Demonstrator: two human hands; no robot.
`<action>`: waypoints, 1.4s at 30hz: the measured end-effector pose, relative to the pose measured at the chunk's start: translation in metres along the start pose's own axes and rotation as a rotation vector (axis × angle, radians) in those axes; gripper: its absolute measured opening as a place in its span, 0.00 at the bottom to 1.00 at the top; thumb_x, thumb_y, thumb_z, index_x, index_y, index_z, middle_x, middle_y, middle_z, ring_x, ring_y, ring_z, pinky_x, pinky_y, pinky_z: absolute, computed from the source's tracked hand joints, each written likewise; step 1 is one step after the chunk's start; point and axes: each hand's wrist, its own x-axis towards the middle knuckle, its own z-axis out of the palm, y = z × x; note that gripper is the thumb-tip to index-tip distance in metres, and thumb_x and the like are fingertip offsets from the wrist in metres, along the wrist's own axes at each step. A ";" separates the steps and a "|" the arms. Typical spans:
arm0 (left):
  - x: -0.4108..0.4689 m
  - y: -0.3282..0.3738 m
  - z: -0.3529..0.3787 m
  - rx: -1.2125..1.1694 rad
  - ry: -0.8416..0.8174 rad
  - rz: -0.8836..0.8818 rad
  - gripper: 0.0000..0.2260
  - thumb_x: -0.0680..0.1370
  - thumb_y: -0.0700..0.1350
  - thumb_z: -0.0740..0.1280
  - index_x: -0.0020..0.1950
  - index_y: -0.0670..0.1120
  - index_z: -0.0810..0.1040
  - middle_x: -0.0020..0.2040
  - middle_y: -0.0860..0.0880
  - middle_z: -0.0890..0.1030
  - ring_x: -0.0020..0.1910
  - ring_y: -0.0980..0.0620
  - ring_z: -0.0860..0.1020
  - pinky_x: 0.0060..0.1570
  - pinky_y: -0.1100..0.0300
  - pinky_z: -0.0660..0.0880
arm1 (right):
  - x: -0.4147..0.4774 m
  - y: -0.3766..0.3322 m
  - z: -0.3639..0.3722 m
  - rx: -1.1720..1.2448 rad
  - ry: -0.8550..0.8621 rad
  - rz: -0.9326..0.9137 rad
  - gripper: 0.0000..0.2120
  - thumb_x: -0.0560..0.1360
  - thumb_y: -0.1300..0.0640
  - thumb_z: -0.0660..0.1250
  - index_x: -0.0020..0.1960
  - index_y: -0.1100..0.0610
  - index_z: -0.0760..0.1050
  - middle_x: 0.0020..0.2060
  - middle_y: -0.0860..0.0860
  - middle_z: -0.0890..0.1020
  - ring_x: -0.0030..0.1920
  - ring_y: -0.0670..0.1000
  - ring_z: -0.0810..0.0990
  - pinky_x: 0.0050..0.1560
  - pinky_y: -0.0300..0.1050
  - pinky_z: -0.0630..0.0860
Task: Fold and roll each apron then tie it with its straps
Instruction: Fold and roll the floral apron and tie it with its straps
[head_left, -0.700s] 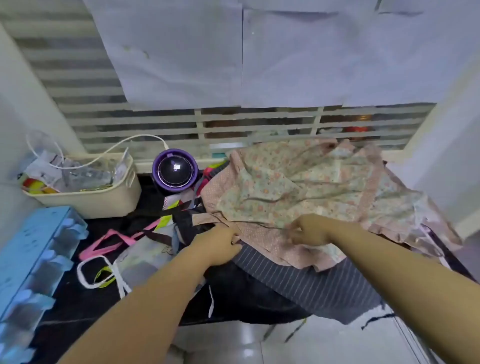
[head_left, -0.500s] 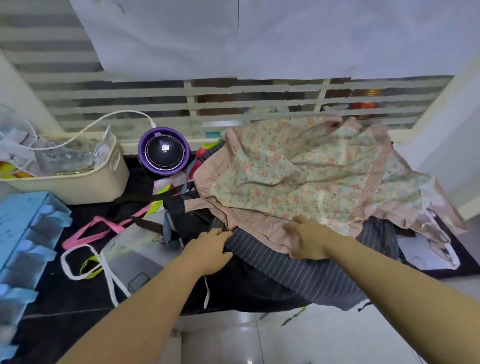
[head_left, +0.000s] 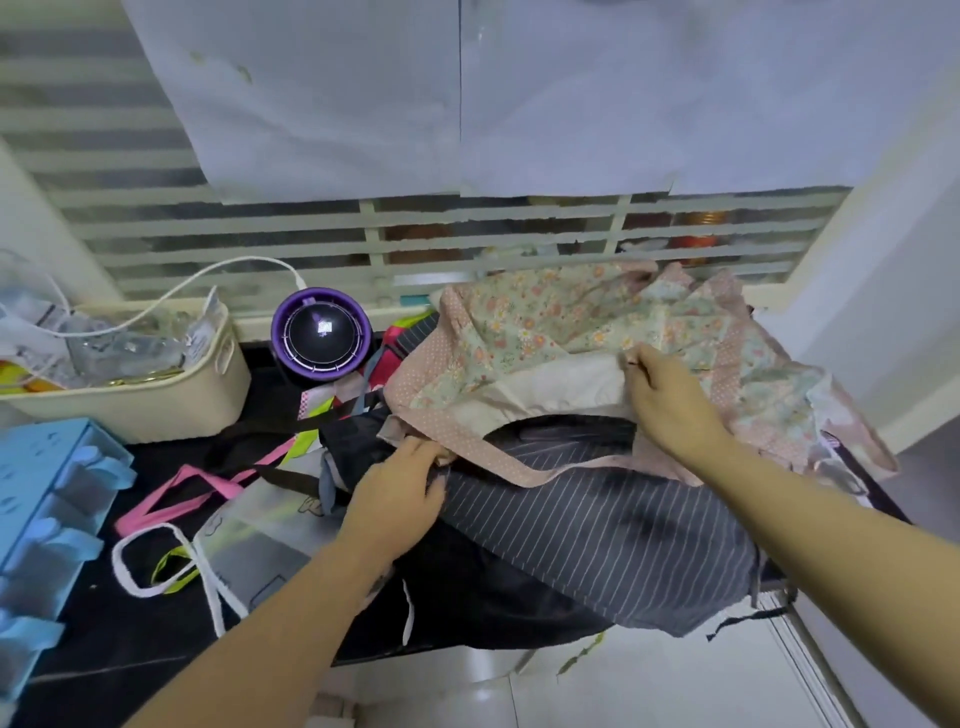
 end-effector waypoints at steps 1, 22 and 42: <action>0.002 0.008 -0.014 0.000 0.148 0.031 0.09 0.78 0.45 0.63 0.58 0.48 0.73 0.57 0.51 0.73 0.52 0.48 0.76 0.50 0.50 0.73 | 0.002 -0.014 -0.013 0.013 0.039 -0.038 0.13 0.82 0.62 0.54 0.39 0.58 0.66 0.31 0.52 0.70 0.32 0.50 0.67 0.30 0.35 0.61; 0.017 0.186 -0.243 -0.209 0.553 0.370 0.04 0.79 0.39 0.60 0.46 0.44 0.66 0.42 0.46 0.73 0.40 0.47 0.69 0.31 0.59 0.60 | -0.013 -0.158 -0.182 -0.083 0.267 -0.505 0.25 0.66 0.43 0.75 0.56 0.48 0.67 0.45 0.38 0.73 0.43 0.37 0.72 0.41 0.29 0.66; 0.036 0.238 -0.291 -0.477 0.696 0.421 0.05 0.78 0.34 0.55 0.49 0.43 0.67 0.40 0.50 0.71 0.41 0.50 0.69 0.28 0.72 0.63 | -0.007 -0.040 -0.157 -0.207 0.337 0.385 0.11 0.76 0.56 0.60 0.51 0.59 0.77 0.50 0.60 0.80 0.50 0.61 0.79 0.45 0.46 0.74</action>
